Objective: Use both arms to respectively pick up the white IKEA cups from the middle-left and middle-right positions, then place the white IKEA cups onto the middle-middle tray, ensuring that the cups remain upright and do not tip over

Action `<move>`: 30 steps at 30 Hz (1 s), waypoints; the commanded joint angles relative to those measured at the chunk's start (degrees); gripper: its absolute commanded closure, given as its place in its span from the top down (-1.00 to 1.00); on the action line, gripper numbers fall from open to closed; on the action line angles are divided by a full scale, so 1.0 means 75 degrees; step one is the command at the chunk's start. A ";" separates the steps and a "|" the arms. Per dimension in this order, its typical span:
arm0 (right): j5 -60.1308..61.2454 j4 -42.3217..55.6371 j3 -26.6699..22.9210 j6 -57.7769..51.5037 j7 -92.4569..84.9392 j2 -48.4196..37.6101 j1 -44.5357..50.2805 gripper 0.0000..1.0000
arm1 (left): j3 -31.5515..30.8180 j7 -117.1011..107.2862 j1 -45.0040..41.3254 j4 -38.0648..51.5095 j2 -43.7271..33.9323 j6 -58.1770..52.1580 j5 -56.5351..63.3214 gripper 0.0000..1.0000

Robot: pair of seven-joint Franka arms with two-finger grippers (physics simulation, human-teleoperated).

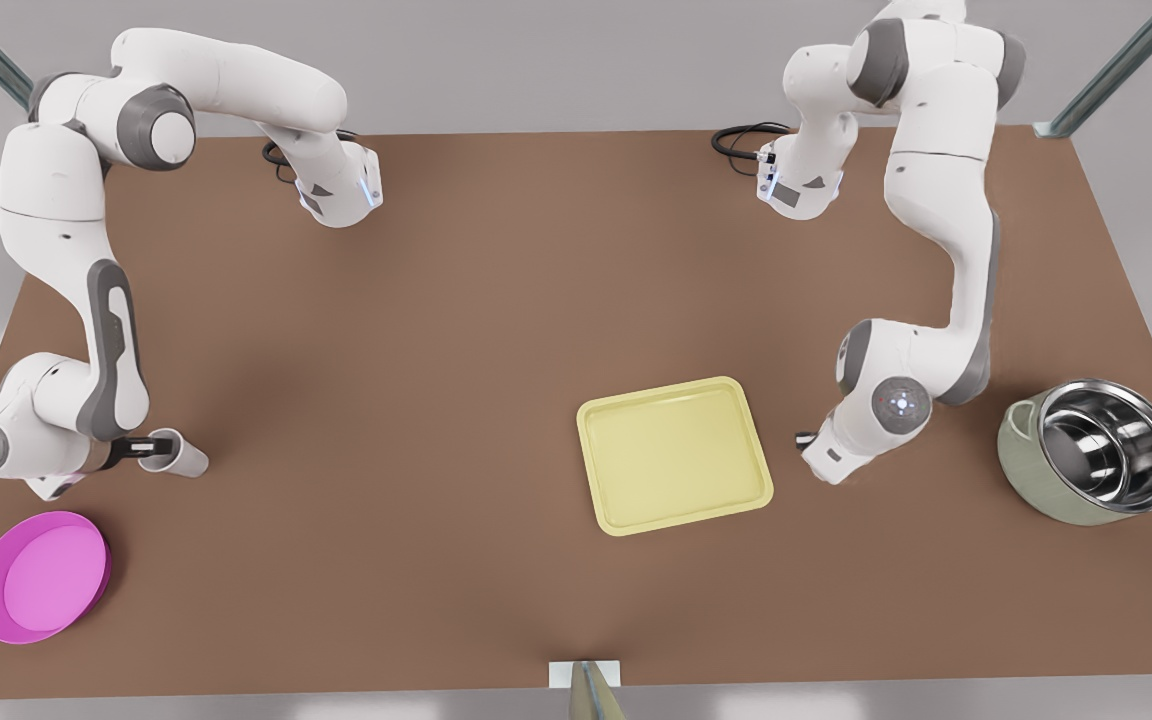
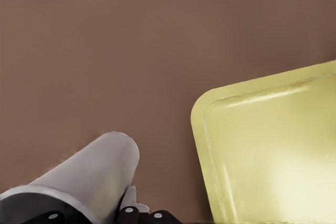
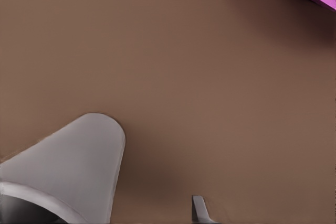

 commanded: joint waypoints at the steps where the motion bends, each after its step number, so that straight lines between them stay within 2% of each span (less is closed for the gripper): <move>1: 0.0024 0.0005 0.0000 0.0090 -0.0614 -0.0006 -0.0017 -0.48 | -0.0278 -0.5143 -0.0396 0.0647 0.0401 -0.0966 -0.0034 -0.57; 2: 0.0013 0.0005 0.0000 0.0090 -0.0614 -0.0018 -0.0005 -0.57 | -0.0466 -0.5659 -0.0502 0.0835 0.0576 -0.0955 -0.0034 -0.57; 3: 0.0013 -0.0006 0.0024 0.0055 -0.0614 -0.0041 0.0007 -0.57 | -0.0770 -0.6034 -0.0502 0.0835 0.0705 -0.0872 -0.0034 -0.57; 7: 0.0036 0.0064 0.0199 -0.0215 -0.0591 -0.0053 0.0065 -0.57 | -0.0911 -0.5988 -0.0537 0.0870 0.1174 -0.0334 -0.0152 -0.57; 9: 0.0165 0.0122 0.0738 -0.0461 -0.0591 -0.0076 0.0089 -0.57 | -0.0911 -0.6011 -0.0549 0.0870 0.1280 -0.0228 -0.0128 -0.57; 10: 0.0259 0.0216 0.1206 -0.0590 -0.0579 -0.0135 0.0101 -0.57 | -0.0923 -0.6011 -0.0560 0.0870 0.1350 -0.0216 -0.0105 -0.49; 12: 0.0411 0.0650 0.2471 -0.0977 -0.0591 -0.0147 0.0112 -0.57 | -0.0911 -0.5999 -0.0584 0.0870 0.1385 -0.0134 -0.0035 1.00; 13: 0.0411 0.0766 0.2953 -0.0988 -0.0346 -0.0147 0.0310 -0.57 | -0.0911 -0.6011 -0.0572 0.0870 0.1385 -0.0134 0.0012 1.00; 15: 0.0423 0.1036 0.3000 -0.0942 0.2333 -0.0018 0.1529 -0.57 | -0.0923 -0.6023 -0.0560 0.0882 0.1339 -0.0146 0.0001 1.00; 18: 0.0446 0.1247 0.3129 -0.0310 0.4774 0.0193 0.2877 -0.57 | -0.0935 -0.6023 -0.0525 0.0905 0.0952 -0.0766 -0.0034 1.00; 21: 0.0622 0.1587 0.3129 0.0219 0.6252 0.0451 0.3850 -0.57 | -0.1099 -0.6011 -0.0455 0.0905 0.0144 -0.2242 -0.0058 1.00; 22: 0.0610 0.1634 0.3129 0.0382 0.6873 0.0486 0.4120 -0.57 | -0.1192 -0.5929 -0.0267 0.1115 -0.0278 -0.3495 -0.0023 1.00; 23: 0.0587 0.2020 0.3118 0.0394 0.8044 0.0720 0.4553 -0.57 | -0.1204 -0.4877 -0.0069 0.2310 -0.0291 -0.5054 0.0457 1.00; 24: 0.0481 0.2629 0.3106 0.0394 0.9041 0.1107 0.4987 -0.57 | -0.1228 -0.2593 0.0576 0.3248 -0.0302 -0.5910 0.0469 1.00; 25: 0.0458 0.3262 0.3047 0.0394 0.9580 0.1505 0.5385 -0.57 | -0.1204 -0.0799 0.1021 0.3881 -0.0302 -0.6590 0.0470 1.00; 26: 0.0411 0.3602 0.3047 0.0394 1.0061 0.1822 0.5573 -0.57 | -0.1240 0.0515 0.1279 0.4023 -0.0523 -0.6966 0.0516 1.00; 27: 0.0411 0.3884 0.2895 0.0394 1.0226 0.1986 0.5889 -0.57 | -0.1169 0.1476 0.1525 0.2455 -0.1649 -0.5714 0.0458 1.00; 28: 0.0411 0.4107 0.2754 0.0406 1.0459 0.2173 0.6077 -0.57 | -0.1134 0.1921 0.1760 0.1984 -0.2072 -0.5349 0.0388 1.00; 30: 0.0411 0.4142 0.2754 0.0617 1.0542 0.2256 0.6112 -0.57 | -0.1122 0.1981 0.1795 0.2054 -0.1920 -0.5337 0.0165 1.00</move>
